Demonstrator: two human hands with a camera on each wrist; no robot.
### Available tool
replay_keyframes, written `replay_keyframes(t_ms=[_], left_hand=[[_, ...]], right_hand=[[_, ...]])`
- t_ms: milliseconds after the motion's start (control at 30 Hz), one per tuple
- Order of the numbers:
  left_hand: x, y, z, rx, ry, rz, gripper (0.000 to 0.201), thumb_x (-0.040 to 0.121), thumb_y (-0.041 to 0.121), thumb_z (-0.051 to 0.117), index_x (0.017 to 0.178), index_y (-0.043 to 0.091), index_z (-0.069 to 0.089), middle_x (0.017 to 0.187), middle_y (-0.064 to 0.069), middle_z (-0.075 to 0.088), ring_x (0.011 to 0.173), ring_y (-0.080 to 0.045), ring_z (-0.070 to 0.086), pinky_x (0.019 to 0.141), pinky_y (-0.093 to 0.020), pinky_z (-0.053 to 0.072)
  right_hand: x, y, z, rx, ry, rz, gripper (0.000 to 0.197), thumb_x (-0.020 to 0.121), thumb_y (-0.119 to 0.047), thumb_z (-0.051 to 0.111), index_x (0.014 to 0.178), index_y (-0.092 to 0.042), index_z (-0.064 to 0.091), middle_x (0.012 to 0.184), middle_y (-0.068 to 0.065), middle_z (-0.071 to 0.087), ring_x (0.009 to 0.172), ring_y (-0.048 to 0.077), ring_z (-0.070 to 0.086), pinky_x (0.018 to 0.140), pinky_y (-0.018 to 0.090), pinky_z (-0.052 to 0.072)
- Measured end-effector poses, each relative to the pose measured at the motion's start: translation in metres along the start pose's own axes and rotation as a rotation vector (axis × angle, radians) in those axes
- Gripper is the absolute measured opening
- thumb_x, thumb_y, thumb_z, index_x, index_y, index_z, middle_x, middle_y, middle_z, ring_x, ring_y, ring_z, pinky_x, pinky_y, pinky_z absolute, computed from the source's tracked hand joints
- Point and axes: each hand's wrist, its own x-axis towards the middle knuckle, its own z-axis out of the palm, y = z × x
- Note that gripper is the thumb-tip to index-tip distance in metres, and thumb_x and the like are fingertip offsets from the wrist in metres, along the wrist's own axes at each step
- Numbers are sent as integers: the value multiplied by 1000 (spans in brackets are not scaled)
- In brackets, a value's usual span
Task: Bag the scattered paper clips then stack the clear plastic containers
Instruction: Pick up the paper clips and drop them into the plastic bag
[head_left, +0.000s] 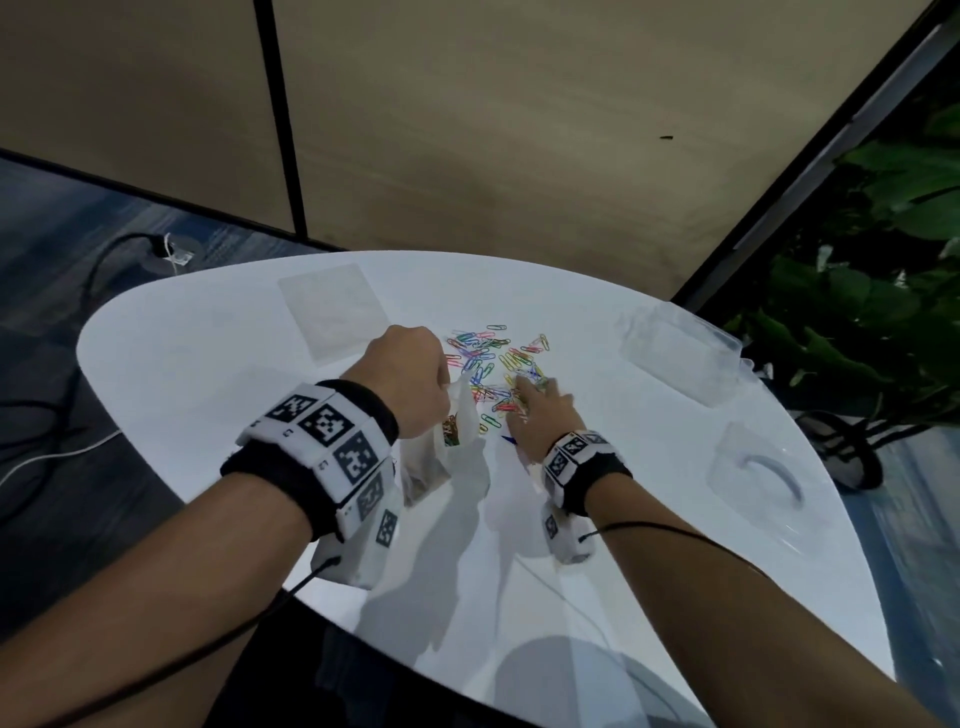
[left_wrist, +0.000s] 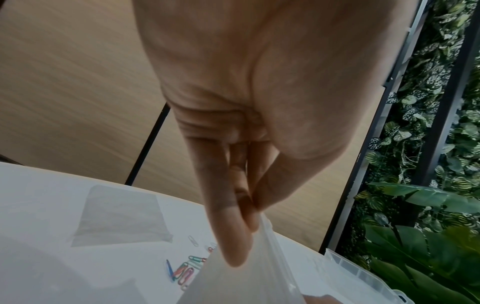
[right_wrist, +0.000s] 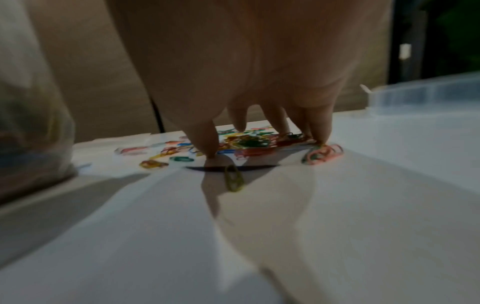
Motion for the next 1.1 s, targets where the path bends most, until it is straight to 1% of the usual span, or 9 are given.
replay_keyframes(t_ms=[100,167,267,367,500,600,700,900,1100], left_hand=[[1,-2,-1,-3,-5,-5,26,90,3,56,108,10,74,71,3,58,76,-22,63,73,-27,52],[2,-2,0,-10,-8,3,25,90,4,56,108,10,74,84,-2,66,76,-23,64,76,-29,55],[5,-2,2,-23,-17,12,24,91,4,57,106,9,75,91,-6,67,79,-25,67,82,-32,59],[6,-1,4,-10,-21,14,23,90,4,57,104,9,75,81,-3,64,79,-25,69,81,-33,60],[7,1,8,-6,-38,1,23,88,4,56,97,8,76,69,-1,62,80,-27,70,80,-33,60],[8,4,13,-21,-39,-19,23,86,4,55,93,3,76,76,-11,71,76,-29,72,78,-36,62],[9,10,17,-25,-30,-31,22,84,4,53,88,1,75,77,-13,71,72,-29,72,75,-39,63],[9,23,30,15,-24,-12,16,83,11,60,81,11,75,80,-10,70,80,-29,71,78,-36,61],[12,27,40,27,-4,11,22,83,8,59,89,13,80,97,-8,73,91,-28,68,78,-31,58]], right_hand=[[5,-9,-4,-104,56,-133,37,92,-15,52,128,-20,54,122,15,57,108,36,58,85,37,50],[5,-10,-11,-167,76,-195,21,87,-4,53,101,-11,67,101,13,66,93,31,65,69,28,44],[4,-1,-22,-82,96,-171,23,83,-2,55,90,-13,74,91,12,71,87,31,68,68,25,46],[1,13,-35,254,165,17,21,83,-10,63,93,-16,80,93,9,76,89,27,69,81,31,57],[-10,28,-58,902,63,309,13,79,-7,76,92,-10,79,83,12,76,79,25,74,80,36,61],[-36,17,-88,1481,-36,330,13,83,4,71,96,4,72,94,23,71,83,29,71,79,33,61],[-70,0,-110,1739,-242,264,19,88,5,64,107,7,66,96,20,72,87,26,72,72,24,61],[-97,-41,-97,1676,-438,164,15,92,3,58,102,10,66,99,21,70,83,26,71,74,23,60],[-98,-63,-76,1216,-292,125,33,73,15,54,94,2,74,96,28,70,83,28,63,94,49,54]])
